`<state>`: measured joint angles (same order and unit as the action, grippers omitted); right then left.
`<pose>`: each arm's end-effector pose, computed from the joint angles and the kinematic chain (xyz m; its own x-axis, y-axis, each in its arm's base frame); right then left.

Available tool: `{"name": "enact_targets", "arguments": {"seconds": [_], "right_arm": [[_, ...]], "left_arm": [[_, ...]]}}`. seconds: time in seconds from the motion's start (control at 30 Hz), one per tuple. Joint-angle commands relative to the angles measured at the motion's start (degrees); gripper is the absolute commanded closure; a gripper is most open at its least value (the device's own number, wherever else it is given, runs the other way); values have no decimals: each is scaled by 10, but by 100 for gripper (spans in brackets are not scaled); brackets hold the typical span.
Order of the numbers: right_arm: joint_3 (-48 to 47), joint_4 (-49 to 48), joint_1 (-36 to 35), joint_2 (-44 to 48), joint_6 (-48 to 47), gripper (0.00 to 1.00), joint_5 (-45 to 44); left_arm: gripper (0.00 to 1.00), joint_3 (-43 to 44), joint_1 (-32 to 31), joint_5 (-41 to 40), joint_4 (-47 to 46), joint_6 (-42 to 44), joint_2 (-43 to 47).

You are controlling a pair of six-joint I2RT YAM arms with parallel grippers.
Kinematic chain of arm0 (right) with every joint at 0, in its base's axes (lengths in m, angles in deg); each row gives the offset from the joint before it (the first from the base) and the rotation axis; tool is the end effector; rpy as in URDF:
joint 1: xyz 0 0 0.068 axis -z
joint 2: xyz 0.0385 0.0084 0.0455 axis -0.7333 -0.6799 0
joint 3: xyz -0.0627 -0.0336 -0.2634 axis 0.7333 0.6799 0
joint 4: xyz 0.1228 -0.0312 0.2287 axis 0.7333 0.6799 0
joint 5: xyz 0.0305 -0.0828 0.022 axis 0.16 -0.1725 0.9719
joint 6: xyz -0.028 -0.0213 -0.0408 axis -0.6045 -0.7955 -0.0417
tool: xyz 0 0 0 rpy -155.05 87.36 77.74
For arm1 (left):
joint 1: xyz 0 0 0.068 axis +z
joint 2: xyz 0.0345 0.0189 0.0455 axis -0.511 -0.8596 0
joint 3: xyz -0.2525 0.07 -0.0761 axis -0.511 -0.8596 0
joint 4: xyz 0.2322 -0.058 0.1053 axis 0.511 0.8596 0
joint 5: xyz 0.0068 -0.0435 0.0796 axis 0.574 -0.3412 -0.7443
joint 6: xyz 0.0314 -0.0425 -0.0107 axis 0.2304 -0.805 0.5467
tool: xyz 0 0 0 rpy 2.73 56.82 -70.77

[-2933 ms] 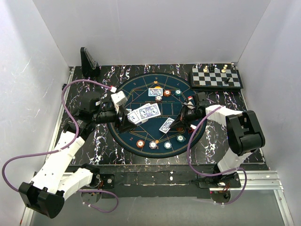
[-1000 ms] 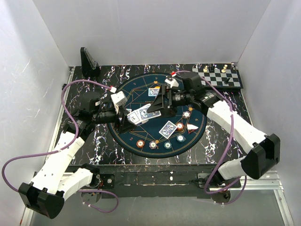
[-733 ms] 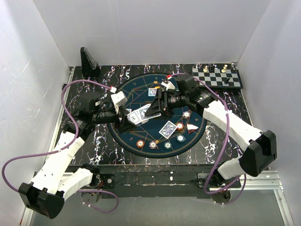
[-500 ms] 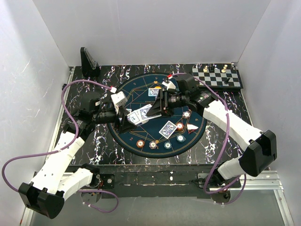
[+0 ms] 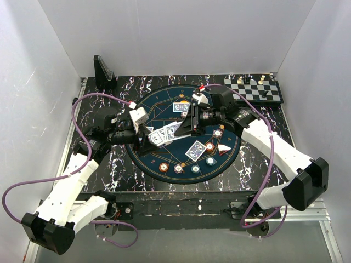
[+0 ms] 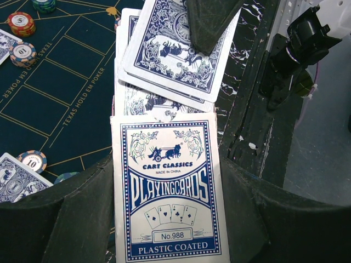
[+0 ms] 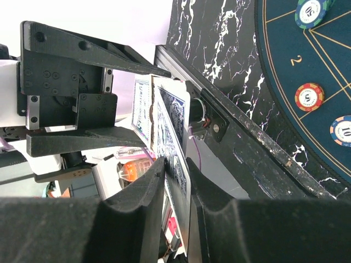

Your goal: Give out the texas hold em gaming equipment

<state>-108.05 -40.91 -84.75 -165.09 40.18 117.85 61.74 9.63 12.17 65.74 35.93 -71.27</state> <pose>0.2307 0.2053 0.3573 -0.9567 0.0514 -0.2865 -0.2393 0.4212 0.8748 0.1699 -0.0937 0.3404 -0.3566 0.2698 -0.8945 0.8959 0.3702 -0.2455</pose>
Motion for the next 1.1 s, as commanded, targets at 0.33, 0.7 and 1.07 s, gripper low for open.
{"name": "enact_targets", "arguments": {"seconds": [0.33,0.7,1.07], "right_arm": [[14,8,13,11,-2,60,39],[-6,23,13,4,-6,56,47],[-6,83,21,33,-51,34,25]], "left_arm": [[100,23,3,17,-11,5,20],[100,21,2,18,-18,2,22],[100,23,2,22,-12,13,24]]}}
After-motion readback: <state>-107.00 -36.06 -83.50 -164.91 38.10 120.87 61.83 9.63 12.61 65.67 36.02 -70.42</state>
